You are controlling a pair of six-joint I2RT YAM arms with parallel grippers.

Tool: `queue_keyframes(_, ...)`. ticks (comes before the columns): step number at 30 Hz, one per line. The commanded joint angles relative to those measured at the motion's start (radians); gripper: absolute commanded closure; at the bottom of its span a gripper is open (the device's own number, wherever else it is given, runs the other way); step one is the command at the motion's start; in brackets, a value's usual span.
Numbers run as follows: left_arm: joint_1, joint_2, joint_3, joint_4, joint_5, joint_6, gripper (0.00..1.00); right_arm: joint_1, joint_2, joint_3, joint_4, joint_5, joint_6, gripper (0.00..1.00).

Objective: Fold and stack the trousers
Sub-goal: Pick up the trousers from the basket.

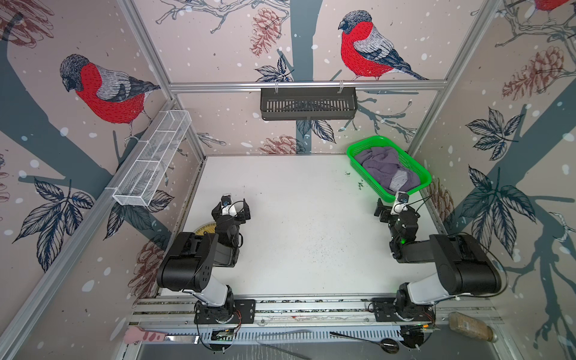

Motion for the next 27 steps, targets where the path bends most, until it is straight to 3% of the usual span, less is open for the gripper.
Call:
queue_keyframes(1,0.0,-0.015,-0.023,0.074,-0.006,0.009,0.02,0.008,-0.027,-0.004,0.029,-0.018,-0.021,0.01)
queue_keyframes(4,-0.003,-0.106,-0.057,0.059,-0.023,0.005,0.02,0.039,-0.11,0.017,-0.072,0.004,-0.053,0.01)
queue_keyframes(8,-0.046,-0.272,-0.018,-0.124,-0.09,0.033,0.02,0.061,-0.257,0.056,-0.225,0.005,-0.066,0.0)
queue_keyframes(12,-0.069,-0.382,0.093,-0.35,-0.074,-0.071,0.02,0.055,-0.387,0.174,-0.47,-0.038,-0.048,0.0)
queue_keyframes(17,-0.081,-0.394,0.289,-0.662,0.16,-0.223,0.02,0.009,-0.363,0.372,-0.71,-0.144,-0.035,0.01)
queue_keyframes(24,-0.117,-0.348,0.419,-0.833,0.442,-0.358,0.02,-0.054,-0.119,0.733,-1.143,-0.199,-0.203,0.01)
queue_keyframes(27,-0.129,-0.315,0.443,-0.84,0.549,-0.407,0.02,-0.1,0.023,0.91,-1.311,-0.21,-0.192,0.0)
